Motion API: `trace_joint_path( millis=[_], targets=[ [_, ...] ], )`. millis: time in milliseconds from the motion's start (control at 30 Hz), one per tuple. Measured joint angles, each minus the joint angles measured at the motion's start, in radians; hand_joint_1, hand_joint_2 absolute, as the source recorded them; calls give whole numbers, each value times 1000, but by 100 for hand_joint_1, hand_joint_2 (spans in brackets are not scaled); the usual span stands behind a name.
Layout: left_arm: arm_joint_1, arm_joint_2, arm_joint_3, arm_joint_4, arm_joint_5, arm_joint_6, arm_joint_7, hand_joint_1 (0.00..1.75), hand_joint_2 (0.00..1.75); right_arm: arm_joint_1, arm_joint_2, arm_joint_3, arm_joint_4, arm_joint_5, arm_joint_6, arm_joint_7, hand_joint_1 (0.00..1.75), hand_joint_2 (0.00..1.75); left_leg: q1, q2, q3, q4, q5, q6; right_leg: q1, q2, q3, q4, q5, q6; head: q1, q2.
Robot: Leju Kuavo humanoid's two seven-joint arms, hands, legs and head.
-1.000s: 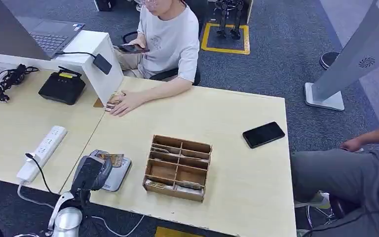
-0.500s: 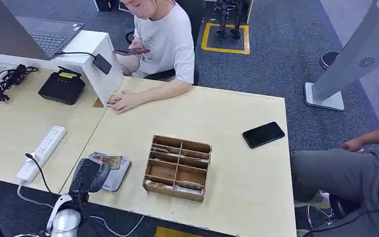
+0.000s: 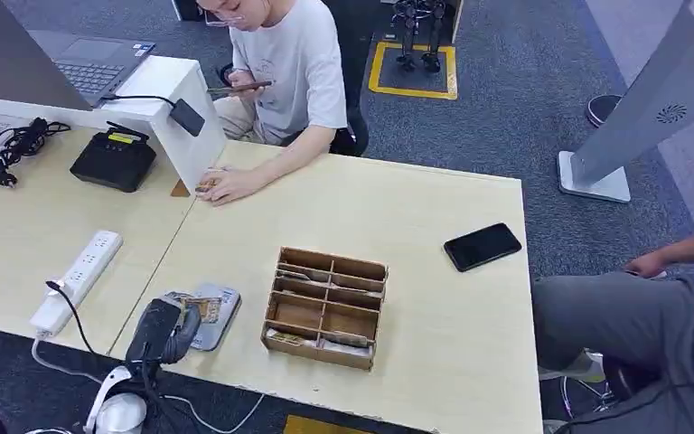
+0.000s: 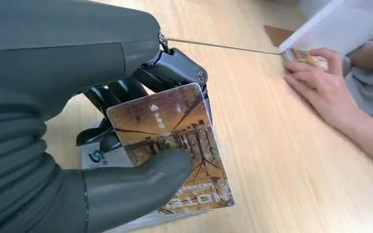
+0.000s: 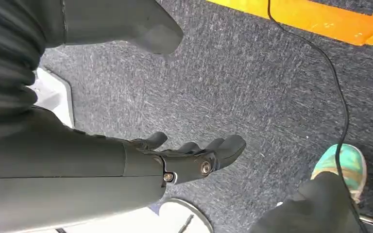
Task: Pass the card to the sensor for recognition and then transmit it.
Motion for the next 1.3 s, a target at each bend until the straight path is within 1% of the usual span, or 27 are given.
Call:
trace_joint_path(
  millis=[33,167,300,733,1000,1167,1300],
  targets=[
    [0,-6,21,16,10,0,0,175,175,-1,0,0,0,8,1,-1,0,175,0,0,0,0,0,0,0,0,0,0,0,0,0,0],
    [-12,-14,54,50,19,-1,-4,175,175,-3,0,0,0,19,5,8,0,175,0,0,0,0,0,0,0,0,0,0,0,0,0,0],
    [-23,-14,76,78,20,0,-7,175,175,-5,0,0,0,27,4,8,0,175,0,0,0,0,0,0,0,0,0,0,0,0,0,0],
    [-51,-14,196,157,3,5,-6,175,175,-11,0,0,0,53,9,-5,0,175,0,0,1,0,0,0,0,0,1,0,0,0,0,0],
    [-66,-14,222,179,-4,10,-6,175,175,-12,0,0,0,56,13,-6,0,175,0,0,1,0,0,0,0,-1,1,0,0,0,0,0],
    [-74,-15,248,189,-28,16,-12,175,175,-13,0,0,0,71,13,-5,0,175,0,0,1,-1,0,0,0,-1,2,0,0,0,0,0],
    [-74,-18,268,195,-59,29,-27,175,175,-13,0,0,0,74,10,-10,0,175,0,0,2,-1,0,0,0,-1,2,0,0,0,0,0]
  ],
)
